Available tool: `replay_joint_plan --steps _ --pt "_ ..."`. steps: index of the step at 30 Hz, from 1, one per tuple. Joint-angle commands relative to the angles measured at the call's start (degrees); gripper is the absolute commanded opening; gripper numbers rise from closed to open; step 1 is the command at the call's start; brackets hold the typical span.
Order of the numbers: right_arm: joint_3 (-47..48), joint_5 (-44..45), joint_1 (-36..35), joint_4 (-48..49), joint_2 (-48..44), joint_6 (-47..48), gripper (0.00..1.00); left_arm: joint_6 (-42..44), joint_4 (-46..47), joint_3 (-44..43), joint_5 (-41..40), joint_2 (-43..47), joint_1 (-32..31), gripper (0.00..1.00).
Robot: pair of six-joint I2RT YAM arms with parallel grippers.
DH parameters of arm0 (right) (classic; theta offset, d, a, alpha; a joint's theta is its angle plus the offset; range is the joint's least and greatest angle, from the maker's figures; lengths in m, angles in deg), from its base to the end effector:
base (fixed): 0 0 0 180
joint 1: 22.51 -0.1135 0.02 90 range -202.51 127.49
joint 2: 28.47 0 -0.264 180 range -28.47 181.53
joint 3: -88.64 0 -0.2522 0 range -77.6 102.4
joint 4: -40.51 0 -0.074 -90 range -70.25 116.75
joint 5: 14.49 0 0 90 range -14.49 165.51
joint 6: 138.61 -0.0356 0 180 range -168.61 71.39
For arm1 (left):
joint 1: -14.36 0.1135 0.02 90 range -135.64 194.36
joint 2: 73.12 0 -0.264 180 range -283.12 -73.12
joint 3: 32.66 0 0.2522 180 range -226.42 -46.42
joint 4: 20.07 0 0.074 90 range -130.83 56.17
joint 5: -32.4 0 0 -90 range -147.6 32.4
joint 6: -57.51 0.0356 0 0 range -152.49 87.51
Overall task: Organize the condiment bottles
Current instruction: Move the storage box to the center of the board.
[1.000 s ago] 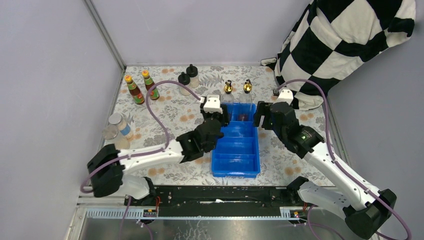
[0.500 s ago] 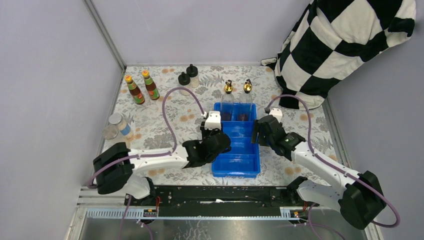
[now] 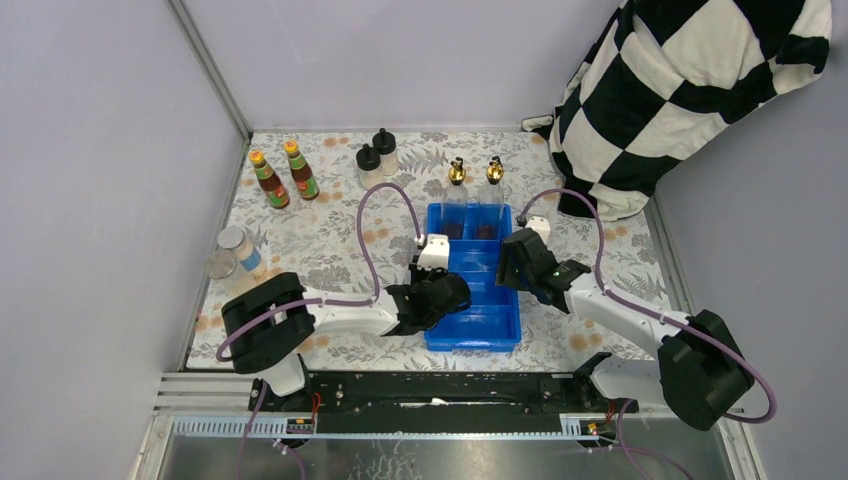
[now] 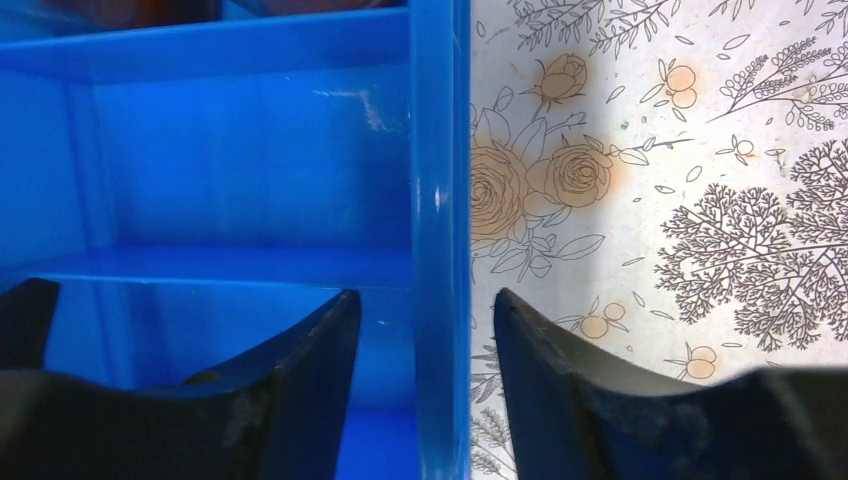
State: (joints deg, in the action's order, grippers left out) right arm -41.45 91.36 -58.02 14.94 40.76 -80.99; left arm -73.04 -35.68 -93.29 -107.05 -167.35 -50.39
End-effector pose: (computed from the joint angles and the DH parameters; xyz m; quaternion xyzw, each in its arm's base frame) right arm 0.2019 0.1321 0.2005 0.0279 0.9158 0.1065 0.3863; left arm 0.1580 -0.2716 0.1637 0.0359 0.8630 -0.0138 0.5037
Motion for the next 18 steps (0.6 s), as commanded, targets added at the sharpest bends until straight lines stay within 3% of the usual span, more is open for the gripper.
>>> replay_joint_plan --steps 1,4,8,18 --pt "0.15 1.27 0.4 2.32 3.17 0.03 0.54 -1.63 2.64 -0.01 2.24 -1.84 1.26 0.34" --pt "0.27 1.49 0.38 2.86 4.23 0.04 0.38 -1.32 3.78 0.37 2.95 -2.0 2.16 0.3" --pt "1.13 1.96 0.36 3.28 6.09 0.28 0.24 -0.32 5.03 0.3 4.1 -2.36 3.68 0.28" --pt "5.51 3.37 0.51 5.87 13.85 1.54 0.2 3.52 7.63 -2.96 6.21 -5.67 7.46 0.28"
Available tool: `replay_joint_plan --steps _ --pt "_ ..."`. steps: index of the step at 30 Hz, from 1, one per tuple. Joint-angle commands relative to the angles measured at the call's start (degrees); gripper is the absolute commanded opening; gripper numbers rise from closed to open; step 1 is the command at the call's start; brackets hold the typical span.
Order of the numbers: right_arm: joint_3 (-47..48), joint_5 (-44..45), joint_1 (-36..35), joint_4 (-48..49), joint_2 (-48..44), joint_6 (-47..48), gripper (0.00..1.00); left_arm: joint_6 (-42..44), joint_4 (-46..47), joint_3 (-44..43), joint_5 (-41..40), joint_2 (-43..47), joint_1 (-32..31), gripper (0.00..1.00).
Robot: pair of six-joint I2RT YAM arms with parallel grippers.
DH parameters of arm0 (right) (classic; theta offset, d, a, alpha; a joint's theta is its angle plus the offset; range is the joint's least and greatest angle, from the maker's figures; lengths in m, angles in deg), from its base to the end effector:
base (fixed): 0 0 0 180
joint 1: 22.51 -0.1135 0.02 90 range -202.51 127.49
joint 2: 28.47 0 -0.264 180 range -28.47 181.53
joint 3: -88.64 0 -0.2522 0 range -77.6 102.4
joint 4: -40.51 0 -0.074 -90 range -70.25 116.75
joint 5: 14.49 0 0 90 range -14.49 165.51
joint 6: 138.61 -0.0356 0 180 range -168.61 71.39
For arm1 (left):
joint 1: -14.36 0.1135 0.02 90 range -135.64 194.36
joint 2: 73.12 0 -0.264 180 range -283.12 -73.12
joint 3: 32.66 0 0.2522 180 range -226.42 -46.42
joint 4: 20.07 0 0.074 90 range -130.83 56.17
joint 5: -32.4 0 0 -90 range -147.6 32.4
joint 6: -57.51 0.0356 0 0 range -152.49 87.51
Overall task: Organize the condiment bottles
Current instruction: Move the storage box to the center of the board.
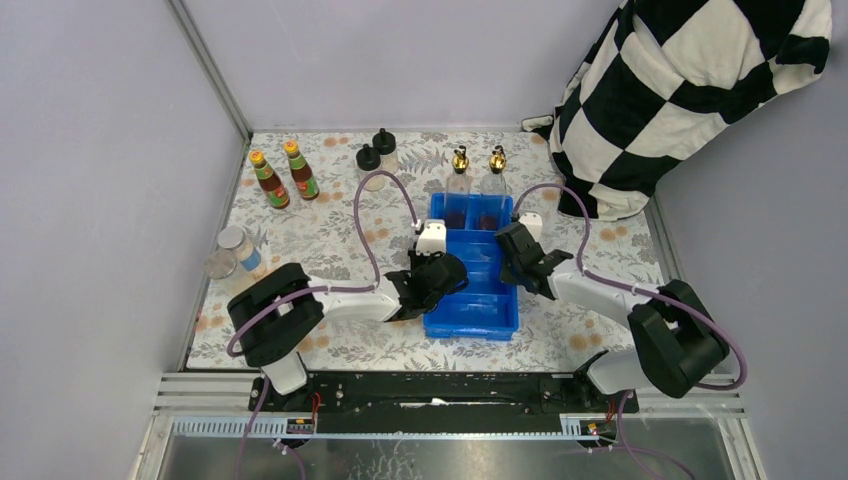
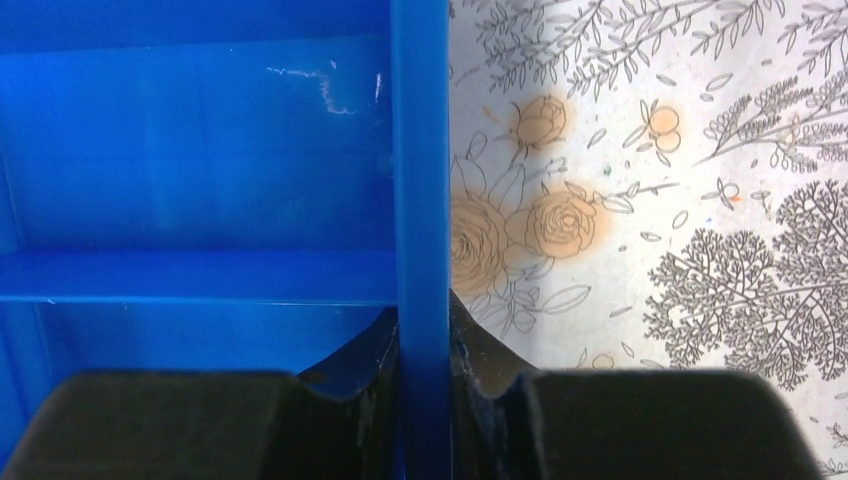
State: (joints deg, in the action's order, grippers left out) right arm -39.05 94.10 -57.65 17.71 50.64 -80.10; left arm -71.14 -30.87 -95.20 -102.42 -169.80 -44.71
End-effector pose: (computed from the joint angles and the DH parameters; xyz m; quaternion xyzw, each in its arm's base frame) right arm 0.2233 0.1433 0.1770 0.0262 0.9275 0.0605 0.3680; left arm 0.1910 -0.2699 0.1641 0.0076 0.8663 -0.0351 0.4982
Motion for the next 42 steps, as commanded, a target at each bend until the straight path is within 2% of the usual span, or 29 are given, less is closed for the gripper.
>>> replay_joint_plan --steps 1,9,16,19,21,23,25,27,31,37,42 --pt "3.81 0.48 0.23 3.28 4.89 0.73 0.2 1.94 3.06 -1.44 1.92 -3.6 2.18 0.28" --pt "7.92 -1.51 1.52 5.73 11.45 1.9 0.2 4.01 4.0 -4.29 3.9 -6.13 5.3 0.28" --pt "8.85 -2.83 2.39 6.75 13.28 2.47 0.2 4.97 3.7 -5.74 4.66 -7.01 6.77 0.28" --pt "8.58 -3.16 2.51 6.63 12.65 2.64 0.21 4.29 2.86 -5.7 4.7 -6.4 6.74 0.31" --pt "8.4 -3.28 2.52 6.29 11.96 2.6 0.22 3.77 2.31 -5.34 4.9 -5.51 6.67 0.37" --pt "8.28 -3.53 2.48 5.82 10.99 2.74 0.29 3.45 1.61 -5.03 4.94 -4.77 6.38 0.46" --pt "7.86 -3.6 2.46 5.38 9.55 2.68 0.49 3.11 0.56 -4.95 4.26 -4.01 6.01 0.55" --pt "7.3 -3.66 2.52 5.24 8.11 2.7 0.62 2.98 -0.26 -4.93 3.6 -3.18 5.53 0.6" --pt "6.62 -3.55 2.48 3.83 4.83 2.6 0.77 2.49 -2.15 -5.17 2.25 -1.44 4.38 0.66" --pt "6.56 -2.26 2.53 0.07 -1.49 2.74 0.89 2.39 -6.33 -6.38 0.49 1.9 2.33 0.72" --pt "6.81 -1.42 2.5 -3.96 -7.5 3.04 0.91 1.99 -9.95 -6.68 -0.77 6.75 1.15 0.75"
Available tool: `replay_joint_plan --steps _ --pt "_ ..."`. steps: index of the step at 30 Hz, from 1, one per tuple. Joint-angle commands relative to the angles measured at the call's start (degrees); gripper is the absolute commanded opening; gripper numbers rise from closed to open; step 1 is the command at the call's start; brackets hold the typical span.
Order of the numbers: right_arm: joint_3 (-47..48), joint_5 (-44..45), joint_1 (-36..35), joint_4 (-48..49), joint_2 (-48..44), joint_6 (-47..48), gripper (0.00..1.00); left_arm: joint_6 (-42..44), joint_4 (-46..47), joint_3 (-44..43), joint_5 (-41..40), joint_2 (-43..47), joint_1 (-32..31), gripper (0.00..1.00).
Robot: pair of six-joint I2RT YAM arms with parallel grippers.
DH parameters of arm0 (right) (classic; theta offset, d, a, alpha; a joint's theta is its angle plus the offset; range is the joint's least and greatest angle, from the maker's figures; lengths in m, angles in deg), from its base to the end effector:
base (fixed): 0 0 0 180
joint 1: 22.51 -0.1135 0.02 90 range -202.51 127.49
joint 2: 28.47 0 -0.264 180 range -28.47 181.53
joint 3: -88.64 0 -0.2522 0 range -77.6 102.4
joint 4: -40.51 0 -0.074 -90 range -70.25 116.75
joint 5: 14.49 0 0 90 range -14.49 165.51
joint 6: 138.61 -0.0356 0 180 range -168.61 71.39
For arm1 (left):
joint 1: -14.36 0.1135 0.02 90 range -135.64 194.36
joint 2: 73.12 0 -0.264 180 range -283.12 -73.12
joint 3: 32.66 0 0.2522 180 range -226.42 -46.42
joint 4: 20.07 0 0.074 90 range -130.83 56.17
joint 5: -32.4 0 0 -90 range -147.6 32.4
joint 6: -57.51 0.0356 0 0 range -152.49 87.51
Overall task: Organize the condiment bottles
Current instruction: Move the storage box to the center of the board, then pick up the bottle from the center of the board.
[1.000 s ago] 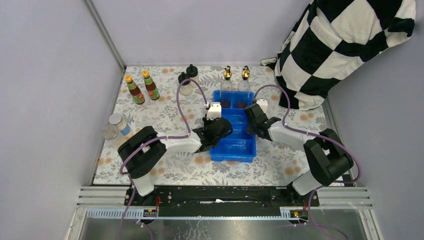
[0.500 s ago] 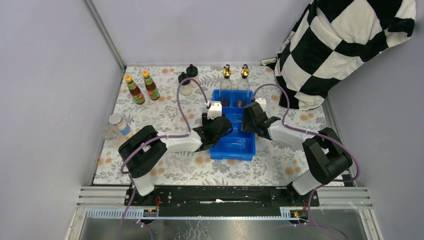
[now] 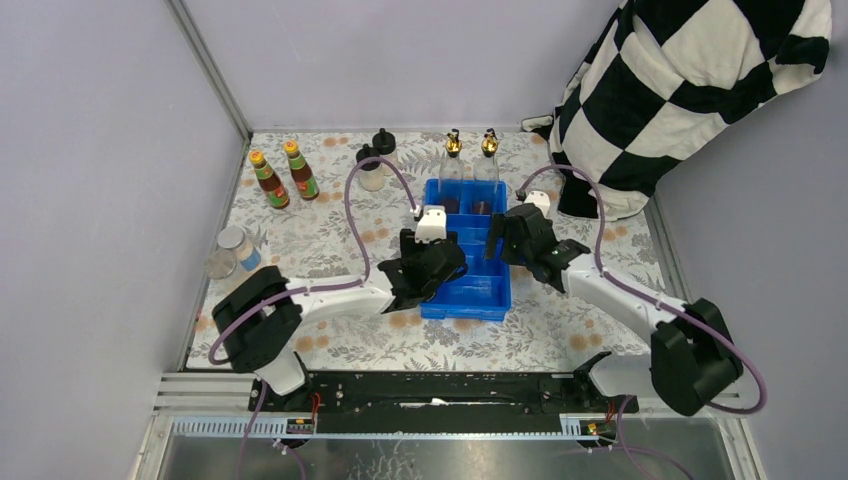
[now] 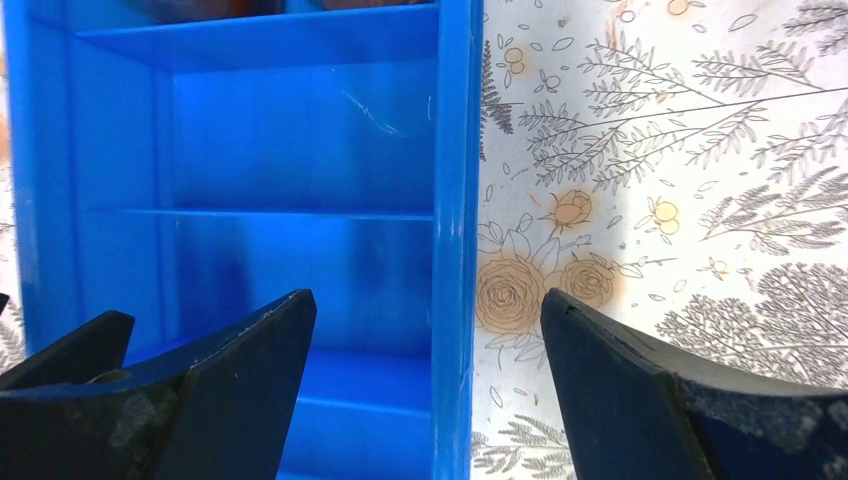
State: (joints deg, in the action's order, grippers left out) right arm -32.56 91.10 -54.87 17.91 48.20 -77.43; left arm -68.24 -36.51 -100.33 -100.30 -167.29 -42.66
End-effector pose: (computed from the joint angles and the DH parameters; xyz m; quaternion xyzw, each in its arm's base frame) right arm 0.2429 0.1426 0.2227 0.0290 0.9010 0.1052 0.4199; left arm 0.2044 -0.2706 0.1960 0.0147 0.8661 -0.0389 0.4982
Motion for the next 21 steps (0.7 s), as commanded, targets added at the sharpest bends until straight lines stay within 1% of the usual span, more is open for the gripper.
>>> replay_joint_plan --steps 1,4,5,7,10,12,13,15,17,21 --pt "0.38 1.71 -0.25 -5.0 -6.47 0.46 0.91 -0.97 -5.21 -1.48 -3.33 5.44 -1.17 0.75" --pt "0.45 2.04 -0.29 -7.33 -11.38 0.85 0.91 -1.27 -8.19 -1.1 -5.27 9.74 -1.84 0.78" --pt "0.49 2.11 -0.29 -8.08 -12.76 0.94 0.92 -1.33 -8.93 -0.85 -5.75 11.4 -1.95 0.81" --pt "0.36 1.77 -0.28 -8.78 -15.63 1.18 0.92 -0.9 -10.6 -0.78 -6.67 14.66 -2.0 0.98" --pt "0.74 1.61 -0.26 -10.12 -18.74 1.66 0.93 1.03 -14.0 -2.34 -8.72 19.22 -1.84 0.99" --pt "1.89 1.25 -0.29 -11.69 -19.97 1.96 0.93 2.9 -15.88 -3.68 -8.9 21.88 -0.1 0.99" --pt "2.58 1.14 -0.3 -12.49 -20.54 2.05 0.93 4.19 -16.13 -4.44 -7.8 23.16 1.55 0.99" --pt "3.48 0.86 -0.25 -13.62 -21.56 2.26 0.92 6.65 -15.46 -6.05 -3.14 25.14 6.55 0.99" --pt "3.97 0.67 -0.28 -14.23 -22.61 2.28 0.93 9.85 -14.21 -7.97 1.01 25.19 12.23 0.99" --pt "4.27 0.23 -0.26 -14.75 -23.3 2.27 0.92 14.1 -13.33 -14.44 9.89 18.54 23.84 0.99"
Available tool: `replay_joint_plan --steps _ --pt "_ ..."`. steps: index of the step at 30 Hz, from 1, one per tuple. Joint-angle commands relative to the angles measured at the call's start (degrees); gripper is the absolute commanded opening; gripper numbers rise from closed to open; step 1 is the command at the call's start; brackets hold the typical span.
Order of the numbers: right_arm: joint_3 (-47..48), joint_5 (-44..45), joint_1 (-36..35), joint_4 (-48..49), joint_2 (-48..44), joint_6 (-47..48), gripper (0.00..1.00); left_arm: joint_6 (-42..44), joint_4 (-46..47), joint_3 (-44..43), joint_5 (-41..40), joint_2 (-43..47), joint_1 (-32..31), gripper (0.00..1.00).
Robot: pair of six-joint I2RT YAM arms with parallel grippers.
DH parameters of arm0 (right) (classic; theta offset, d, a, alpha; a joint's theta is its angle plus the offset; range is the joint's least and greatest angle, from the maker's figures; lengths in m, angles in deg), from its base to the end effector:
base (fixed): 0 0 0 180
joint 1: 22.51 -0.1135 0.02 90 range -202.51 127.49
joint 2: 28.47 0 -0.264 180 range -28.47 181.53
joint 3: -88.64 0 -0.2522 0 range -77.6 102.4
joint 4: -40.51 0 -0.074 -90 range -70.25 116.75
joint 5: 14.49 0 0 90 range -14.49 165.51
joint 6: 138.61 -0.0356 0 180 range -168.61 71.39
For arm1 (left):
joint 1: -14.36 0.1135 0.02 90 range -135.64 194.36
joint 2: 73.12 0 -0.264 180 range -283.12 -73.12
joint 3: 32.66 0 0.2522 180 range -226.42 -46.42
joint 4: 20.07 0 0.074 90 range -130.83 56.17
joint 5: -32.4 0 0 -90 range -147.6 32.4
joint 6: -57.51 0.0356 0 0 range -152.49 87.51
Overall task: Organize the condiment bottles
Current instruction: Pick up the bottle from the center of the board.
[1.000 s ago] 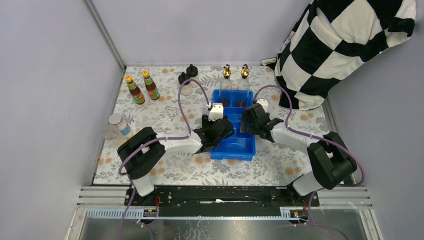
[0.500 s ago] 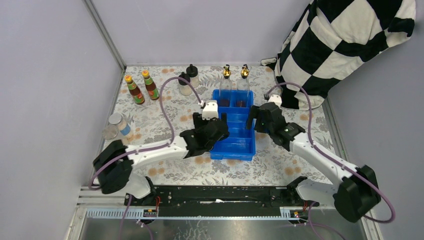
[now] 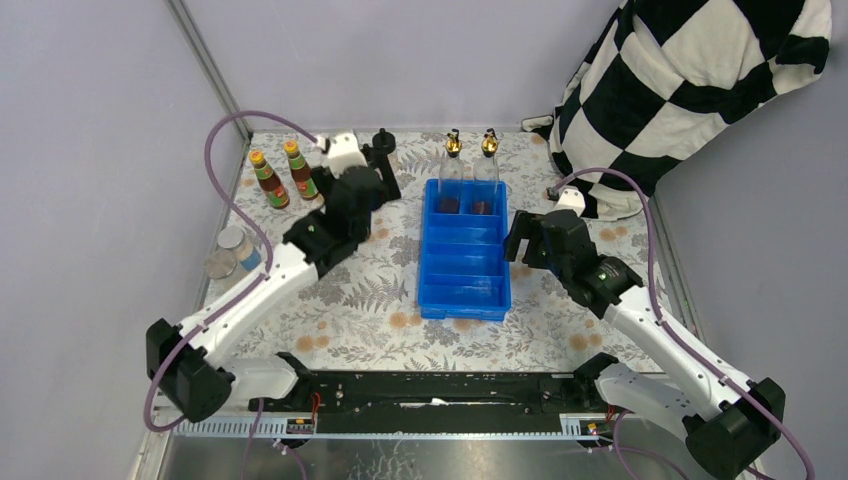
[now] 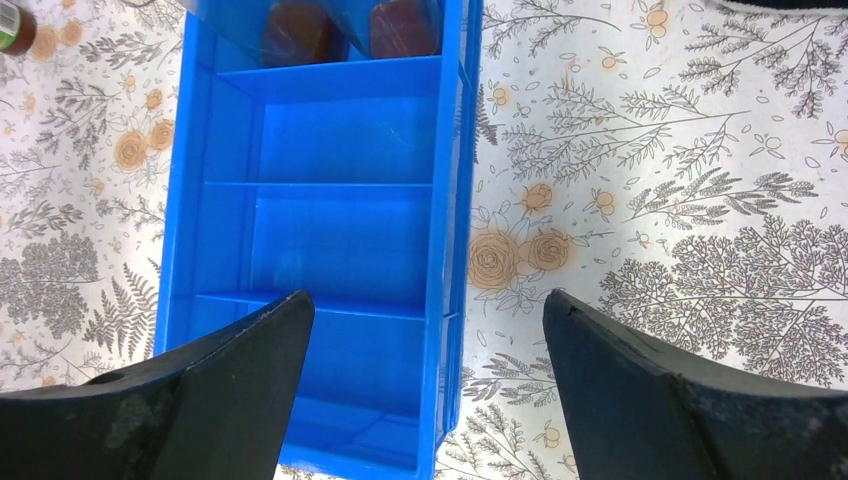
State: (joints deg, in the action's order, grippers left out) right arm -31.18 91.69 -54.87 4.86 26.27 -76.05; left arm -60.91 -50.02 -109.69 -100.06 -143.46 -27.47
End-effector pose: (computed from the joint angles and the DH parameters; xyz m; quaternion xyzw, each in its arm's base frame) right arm 0.1845 0.1052 0.2985 0.0332 0.8605 0.1402 0.4886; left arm 0.2200 -0.1647 0.3519 -0.1069 0.7964 -0.0477 0.5933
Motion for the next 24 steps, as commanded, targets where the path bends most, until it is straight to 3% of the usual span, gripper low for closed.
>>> replay_joint_plan --steps 1,5,13,24 --pt "2.94 -0.58 -0.25 -1.76 -1.39 0.89 0.92 7.13 1.17 -6.21 12.66 -7.27 11.64 0.99" --pt "2.69 -0.73 -0.25 -1.87 -1.55 0.96 0.92 7.77 6.09 -10.37 22.38 -16.58 19.96 0.96" --pt "2.37 -0.33 -0.32 -2.07 -0.33 2.14 0.92 10.09 7.33 -20.19 30.97 -33.26 24.6 0.95" --pt "0.87 0.42 -0.26 0.1 2.74 3.52 0.93 13.12 7.96 -26.09 27.46 -41.63 26.02 0.94"
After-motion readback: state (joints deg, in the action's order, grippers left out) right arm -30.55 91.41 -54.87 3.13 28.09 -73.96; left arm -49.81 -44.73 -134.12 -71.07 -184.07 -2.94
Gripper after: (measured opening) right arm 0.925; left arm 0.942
